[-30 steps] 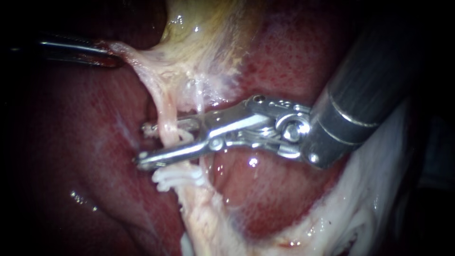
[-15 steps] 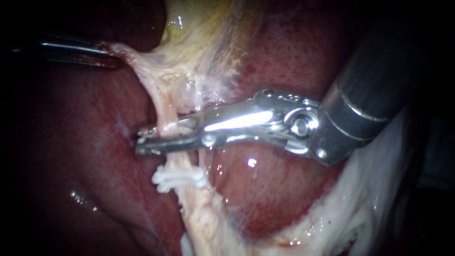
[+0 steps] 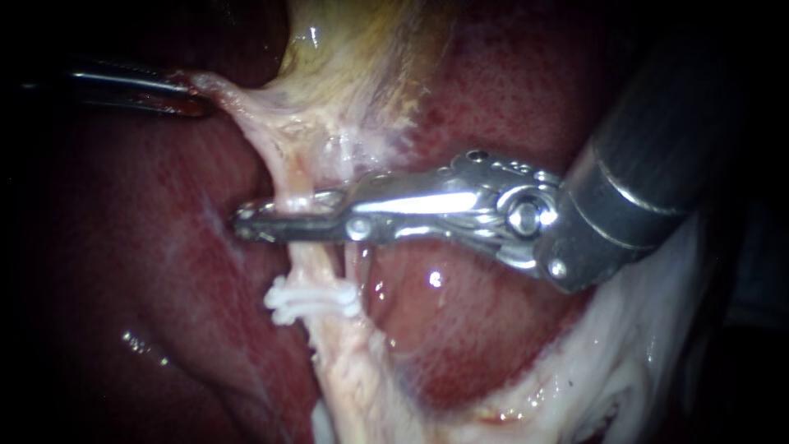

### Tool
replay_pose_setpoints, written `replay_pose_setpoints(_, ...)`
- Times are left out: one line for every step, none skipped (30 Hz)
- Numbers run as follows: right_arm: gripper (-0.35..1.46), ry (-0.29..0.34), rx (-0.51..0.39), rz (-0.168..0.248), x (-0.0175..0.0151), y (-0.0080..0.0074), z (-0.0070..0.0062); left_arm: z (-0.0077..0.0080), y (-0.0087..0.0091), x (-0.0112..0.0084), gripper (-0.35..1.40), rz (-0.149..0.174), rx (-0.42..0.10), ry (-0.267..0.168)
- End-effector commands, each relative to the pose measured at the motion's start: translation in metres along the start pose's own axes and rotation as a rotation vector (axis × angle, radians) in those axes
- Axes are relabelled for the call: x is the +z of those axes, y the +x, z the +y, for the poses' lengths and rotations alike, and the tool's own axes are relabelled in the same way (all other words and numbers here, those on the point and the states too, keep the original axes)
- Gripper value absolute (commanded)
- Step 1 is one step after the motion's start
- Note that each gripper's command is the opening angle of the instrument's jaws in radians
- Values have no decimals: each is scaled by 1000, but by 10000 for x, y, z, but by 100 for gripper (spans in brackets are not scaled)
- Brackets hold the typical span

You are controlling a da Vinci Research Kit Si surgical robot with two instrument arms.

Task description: Clipping third clip left tube

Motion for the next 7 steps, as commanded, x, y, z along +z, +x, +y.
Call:
replay_pose_setpoints(-35,1,0,-1,-1,0,1,0,0,0,-35,0,0,0)
replay_pose_setpoints(-35,1,0,-1,-1,0,2,0,0,0,-35,0,0,0)
replay_pose_setpoints(-35,0,0,-1,-1,-1,3,0,0,0,-35,0,0,0)
replay_pose_setpoints(-35,-3,-1,1,-2,-1,4,0,0,1,-35,0,0,0)
replay_pose_setpoints(-35,0,-1,-1,-2,-2,6,0,0,1,-35,0,0,0)
replay_pose_setpoints(-35,4,-2,-4,-2,-3,7,-1,0,1,-35,0,0,0)
replay_pose_setpoints(-35,15,-2,-11,-2,-5,9,-1,0,1,-35,0,0,0)
